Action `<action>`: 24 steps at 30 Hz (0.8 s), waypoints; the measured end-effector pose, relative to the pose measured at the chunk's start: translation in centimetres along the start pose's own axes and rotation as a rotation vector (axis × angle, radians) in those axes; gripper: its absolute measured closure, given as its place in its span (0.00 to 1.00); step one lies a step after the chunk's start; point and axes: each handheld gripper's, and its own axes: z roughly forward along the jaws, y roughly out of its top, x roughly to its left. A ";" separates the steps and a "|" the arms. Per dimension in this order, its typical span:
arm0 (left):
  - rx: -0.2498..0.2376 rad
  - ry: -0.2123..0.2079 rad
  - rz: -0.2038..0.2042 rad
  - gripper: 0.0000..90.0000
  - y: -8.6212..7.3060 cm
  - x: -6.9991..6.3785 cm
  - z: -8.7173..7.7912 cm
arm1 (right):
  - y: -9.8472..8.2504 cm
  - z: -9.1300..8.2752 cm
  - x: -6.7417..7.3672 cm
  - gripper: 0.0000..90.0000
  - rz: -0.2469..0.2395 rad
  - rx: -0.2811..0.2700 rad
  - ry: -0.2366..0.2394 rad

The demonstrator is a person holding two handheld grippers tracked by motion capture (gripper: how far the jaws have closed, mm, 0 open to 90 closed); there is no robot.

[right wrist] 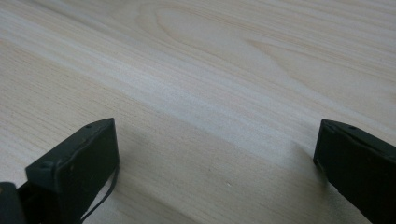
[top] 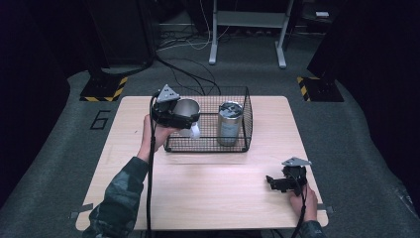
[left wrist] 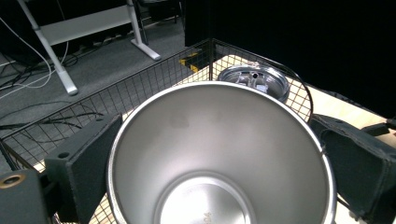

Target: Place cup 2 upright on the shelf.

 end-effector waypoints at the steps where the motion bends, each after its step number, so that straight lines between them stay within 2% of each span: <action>1: 0.000 0.001 -0.002 0.07 0.0 0.0 0.1 | 0.0 0.0 0.0 0.00 0.000 -0.002 -0.001; 13: 0.026 0.026 -0.012 0.07 -0.1 0.5 1.5 | 0.0 0.0 0.0 0.00 0.003 -0.003 0.001; 24: 0.019 0.078 -0.047 0.07 -0.3 1.3 3.0 | 0.0 0.0 0.0 0.00 0.003 -0.003 0.002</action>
